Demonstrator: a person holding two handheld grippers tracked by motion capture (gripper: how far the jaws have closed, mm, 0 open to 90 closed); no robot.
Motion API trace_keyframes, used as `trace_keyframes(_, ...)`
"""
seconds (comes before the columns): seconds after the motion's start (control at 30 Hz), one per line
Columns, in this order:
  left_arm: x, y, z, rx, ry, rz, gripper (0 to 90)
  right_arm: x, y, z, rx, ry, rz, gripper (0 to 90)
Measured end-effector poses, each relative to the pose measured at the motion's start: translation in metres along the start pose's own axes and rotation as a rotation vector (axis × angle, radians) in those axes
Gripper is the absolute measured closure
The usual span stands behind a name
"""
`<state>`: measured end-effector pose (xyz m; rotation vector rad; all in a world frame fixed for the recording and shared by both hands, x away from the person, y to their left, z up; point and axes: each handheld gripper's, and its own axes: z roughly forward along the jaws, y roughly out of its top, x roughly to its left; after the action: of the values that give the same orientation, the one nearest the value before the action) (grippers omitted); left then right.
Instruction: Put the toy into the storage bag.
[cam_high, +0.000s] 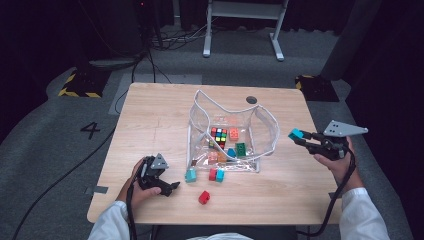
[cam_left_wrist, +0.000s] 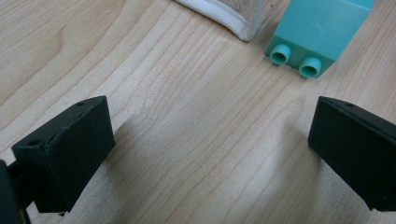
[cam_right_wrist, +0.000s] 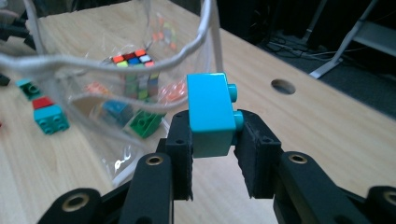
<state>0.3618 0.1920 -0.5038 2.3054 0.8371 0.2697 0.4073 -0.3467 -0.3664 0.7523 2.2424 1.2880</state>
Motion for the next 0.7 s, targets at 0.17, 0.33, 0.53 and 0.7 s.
trace_keyframes(0.17, 0.0, 0.0, 0.0, 0.0, 0.0, 0.0, 0.3, -0.007, 0.025, -0.002, -0.029, -0.001, -0.01, 68.0)
trace_keyframes(0.33, 0.0, 0.0, 0.0, 0.001, 0.0, 0.0, 0.3, -0.01, 0.044, 0.005, -0.036, 0.037, -0.009, 68.0)
trace_keyframes(0.53, 0.0, 0.0, 0.0, 0.0, 0.0, 0.0, 0.3, -0.004, 0.059, 0.022, -0.02, 0.069, -0.041, 68.0)
trace_keyframes(0.7, 0.0, 0.0, 0.0, 0.0, 0.001, 0.0, 0.3, 0.005, 0.07, 0.037, -0.004, 0.104, -0.06, 68.0)
